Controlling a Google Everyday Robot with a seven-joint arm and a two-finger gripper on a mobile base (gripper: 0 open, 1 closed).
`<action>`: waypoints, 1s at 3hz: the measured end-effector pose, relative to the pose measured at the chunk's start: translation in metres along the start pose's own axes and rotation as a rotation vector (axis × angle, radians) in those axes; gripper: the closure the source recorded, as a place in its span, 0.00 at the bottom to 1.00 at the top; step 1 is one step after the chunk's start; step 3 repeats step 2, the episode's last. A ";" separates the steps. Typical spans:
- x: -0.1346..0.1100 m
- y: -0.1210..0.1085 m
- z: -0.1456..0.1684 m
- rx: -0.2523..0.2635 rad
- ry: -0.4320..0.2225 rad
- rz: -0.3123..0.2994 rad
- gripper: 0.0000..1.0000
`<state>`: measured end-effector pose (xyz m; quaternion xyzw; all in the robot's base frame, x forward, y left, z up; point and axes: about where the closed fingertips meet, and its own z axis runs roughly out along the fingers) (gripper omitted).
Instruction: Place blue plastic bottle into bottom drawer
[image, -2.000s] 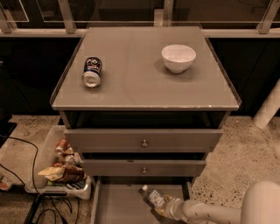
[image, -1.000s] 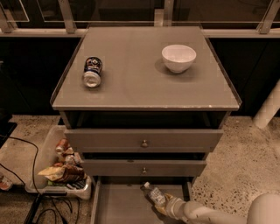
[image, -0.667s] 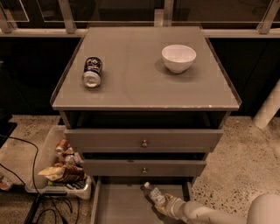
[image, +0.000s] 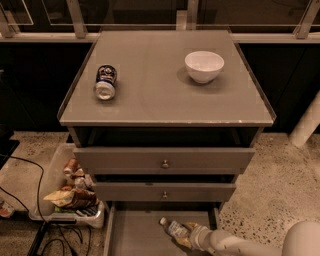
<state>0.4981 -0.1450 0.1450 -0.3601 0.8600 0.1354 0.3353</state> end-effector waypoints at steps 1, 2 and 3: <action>0.000 0.000 0.000 0.000 0.000 0.000 0.00; 0.000 0.000 0.000 0.000 0.000 0.000 0.00; 0.000 0.000 0.000 0.000 0.000 0.000 0.00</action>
Offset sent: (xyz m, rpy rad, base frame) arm 0.0000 0.0000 0.0000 0.0000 0.0000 0.0000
